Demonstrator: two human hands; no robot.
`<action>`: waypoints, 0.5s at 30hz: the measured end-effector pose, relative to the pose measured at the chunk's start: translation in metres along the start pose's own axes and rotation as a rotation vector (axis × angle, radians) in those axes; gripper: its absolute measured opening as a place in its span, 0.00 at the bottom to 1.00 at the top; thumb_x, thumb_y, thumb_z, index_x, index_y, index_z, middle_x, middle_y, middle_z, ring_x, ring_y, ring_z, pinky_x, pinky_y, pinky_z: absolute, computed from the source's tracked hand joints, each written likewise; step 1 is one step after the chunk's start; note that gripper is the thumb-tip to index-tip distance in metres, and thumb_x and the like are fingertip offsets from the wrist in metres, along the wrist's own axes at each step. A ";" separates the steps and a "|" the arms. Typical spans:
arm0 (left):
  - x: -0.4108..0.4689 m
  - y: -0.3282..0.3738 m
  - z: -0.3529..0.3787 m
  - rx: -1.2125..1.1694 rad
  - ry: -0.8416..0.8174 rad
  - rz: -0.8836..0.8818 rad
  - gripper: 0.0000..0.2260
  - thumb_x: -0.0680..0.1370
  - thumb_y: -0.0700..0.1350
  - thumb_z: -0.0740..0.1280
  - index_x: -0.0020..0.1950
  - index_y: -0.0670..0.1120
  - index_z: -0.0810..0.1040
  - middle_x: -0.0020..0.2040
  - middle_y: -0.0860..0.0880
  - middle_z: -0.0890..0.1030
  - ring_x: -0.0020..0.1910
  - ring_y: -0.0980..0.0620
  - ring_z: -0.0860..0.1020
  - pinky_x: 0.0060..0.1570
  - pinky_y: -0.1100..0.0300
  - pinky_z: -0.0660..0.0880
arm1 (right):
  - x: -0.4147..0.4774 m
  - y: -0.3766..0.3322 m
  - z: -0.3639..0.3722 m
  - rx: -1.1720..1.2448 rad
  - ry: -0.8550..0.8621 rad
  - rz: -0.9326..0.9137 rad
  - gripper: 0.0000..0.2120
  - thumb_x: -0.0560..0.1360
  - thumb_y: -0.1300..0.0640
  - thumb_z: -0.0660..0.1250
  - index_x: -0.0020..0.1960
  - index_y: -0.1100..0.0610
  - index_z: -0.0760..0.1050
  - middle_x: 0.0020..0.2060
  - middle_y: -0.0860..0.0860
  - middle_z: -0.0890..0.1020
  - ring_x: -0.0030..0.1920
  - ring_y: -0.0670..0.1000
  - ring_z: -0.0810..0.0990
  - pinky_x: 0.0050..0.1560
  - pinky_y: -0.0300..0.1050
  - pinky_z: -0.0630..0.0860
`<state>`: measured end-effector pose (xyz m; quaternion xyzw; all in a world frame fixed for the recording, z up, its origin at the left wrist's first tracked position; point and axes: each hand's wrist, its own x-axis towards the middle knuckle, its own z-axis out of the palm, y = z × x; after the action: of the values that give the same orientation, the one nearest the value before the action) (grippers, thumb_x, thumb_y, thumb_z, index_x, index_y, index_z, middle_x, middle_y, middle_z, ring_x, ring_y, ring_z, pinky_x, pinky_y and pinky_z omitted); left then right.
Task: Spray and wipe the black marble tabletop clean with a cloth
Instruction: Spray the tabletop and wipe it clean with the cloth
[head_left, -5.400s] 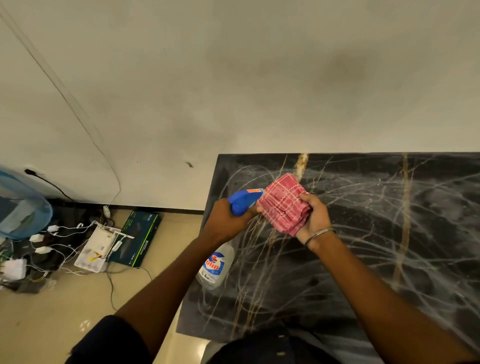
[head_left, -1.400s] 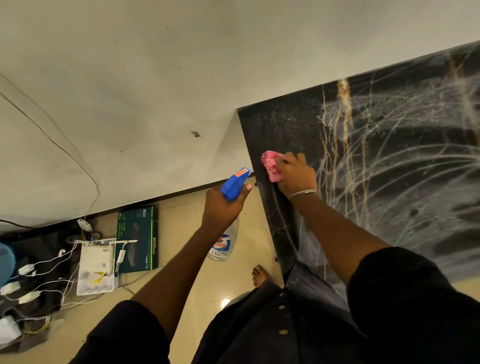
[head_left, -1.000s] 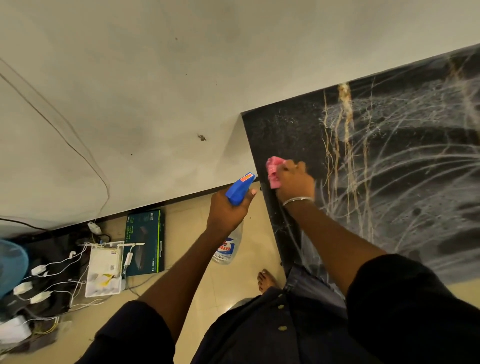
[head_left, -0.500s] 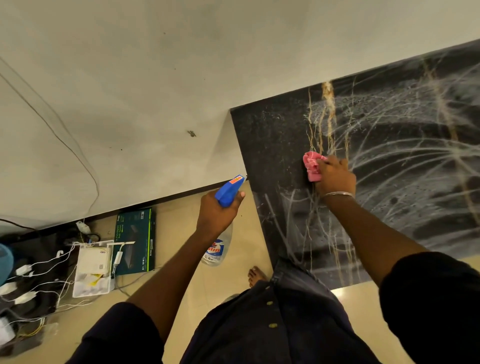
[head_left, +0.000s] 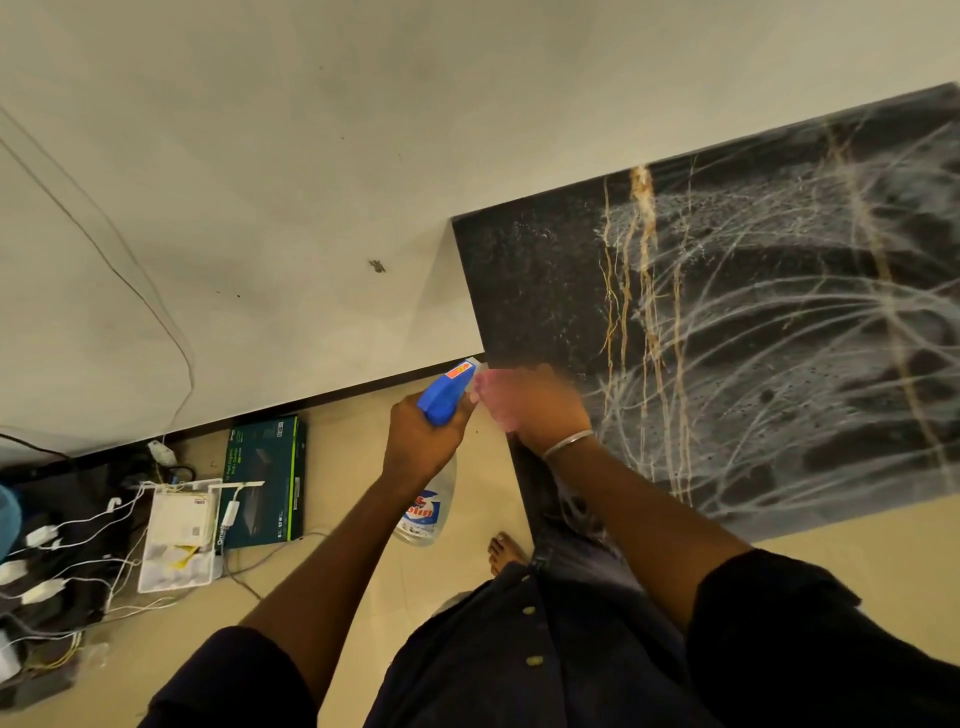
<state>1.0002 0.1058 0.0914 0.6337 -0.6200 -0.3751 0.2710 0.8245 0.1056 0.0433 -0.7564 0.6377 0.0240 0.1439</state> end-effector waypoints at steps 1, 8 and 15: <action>-0.001 0.001 0.001 -0.011 0.003 -0.007 0.11 0.75 0.52 0.68 0.41 0.46 0.74 0.28 0.52 0.72 0.27 0.56 0.71 0.32 0.66 0.70 | -0.007 0.022 -0.002 -0.015 0.040 0.046 0.21 0.74 0.55 0.68 0.66 0.55 0.70 0.61 0.54 0.73 0.58 0.58 0.72 0.42 0.49 0.77; -0.008 0.010 0.017 -0.027 -0.001 -0.037 0.11 0.76 0.52 0.68 0.42 0.46 0.73 0.28 0.52 0.71 0.27 0.55 0.71 0.31 0.70 0.69 | -0.028 0.120 -0.022 -0.047 0.100 0.439 0.24 0.71 0.59 0.69 0.66 0.58 0.71 0.59 0.57 0.72 0.59 0.62 0.70 0.42 0.54 0.77; -0.023 0.022 0.034 0.007 0.045 -0.122 0.11 0.76 0.52 0.68 0.42 0.46 0.73 0.28 0.52 0.71 0.27 0.56 0.71 0.31 0.71 0.68 | -0.017 0.025 -0.007 0.025 -0.015 0.178 0.26 0.74 0.57 0.67 0.70 0.58 0.64 0.64 0.57 0.70 0.62 0.59 0.69 0.52 0.50 0.78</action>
<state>0.9609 0.1314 0.0926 0.6793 -0.5755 -0.3744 0.2592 0.7964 0.1161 0.0494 -0.6946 0.7016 0.0343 0.1554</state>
